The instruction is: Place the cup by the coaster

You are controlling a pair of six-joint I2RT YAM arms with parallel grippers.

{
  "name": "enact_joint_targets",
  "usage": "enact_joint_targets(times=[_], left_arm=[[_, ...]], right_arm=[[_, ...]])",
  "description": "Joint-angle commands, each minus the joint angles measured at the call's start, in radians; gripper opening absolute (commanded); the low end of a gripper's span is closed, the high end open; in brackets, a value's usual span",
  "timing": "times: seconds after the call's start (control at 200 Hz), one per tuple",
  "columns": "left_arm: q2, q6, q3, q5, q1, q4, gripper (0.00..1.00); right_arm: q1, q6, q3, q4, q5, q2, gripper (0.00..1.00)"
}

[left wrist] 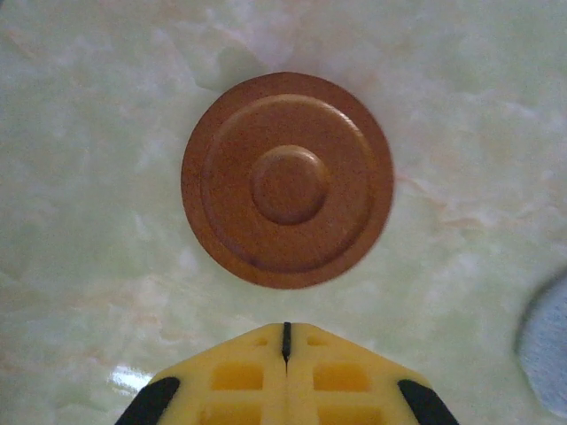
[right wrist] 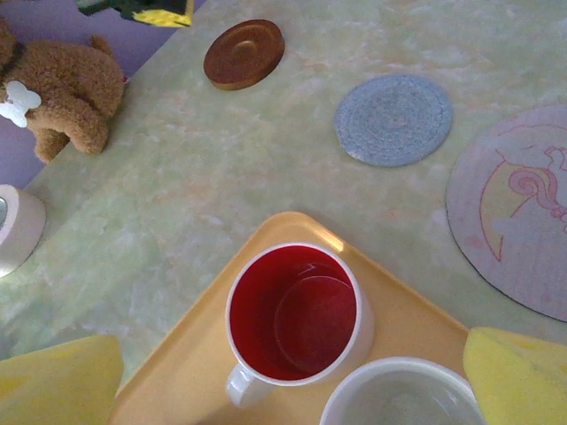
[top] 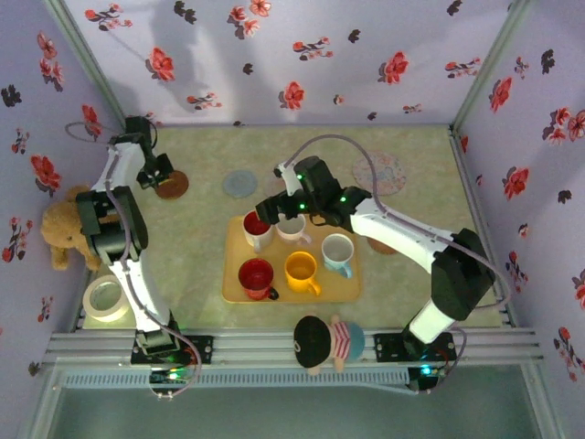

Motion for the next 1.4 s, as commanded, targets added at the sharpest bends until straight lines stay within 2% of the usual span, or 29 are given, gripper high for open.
enact_joint_targets(times=[0.0,0.27,0.645,0.88,1.17,1.395], left_arm=[[0.068,0.026,0.064,-0.013,0.013,0.023,0.00],[0.164,0.003,0.110,-0.003,0.028,0.055,0.00],[0.281,-0.013,0.188,0.104,0.031,0.006,0.00],[0.272,-0.003,0.121,0.191,0.018,0.019,0.00],[0.196,0.045,-0.003,0.241,-0.022,0.038,0.00],[0.169,0.066,-0.035,0.277,-0.054,0.015,0.00]], right_arm=[[0.003,0.010,0.034,-0.013,0.014,0.014,1.00],[0.002,0.007,0.041,-0.024,0.019,0.026,1.00],[0.003,-0.001,0.075,-0.043,0.018,0.046,1.00],[0.003,0.003,0.065,-0.048,0.029,0.036,1.00],[0.006,0.001,0.026,-0.047,0.047,-0.001,1.00],[0.007,-0.001,0.000,-0.042,0.070,-0.032,1.00]])
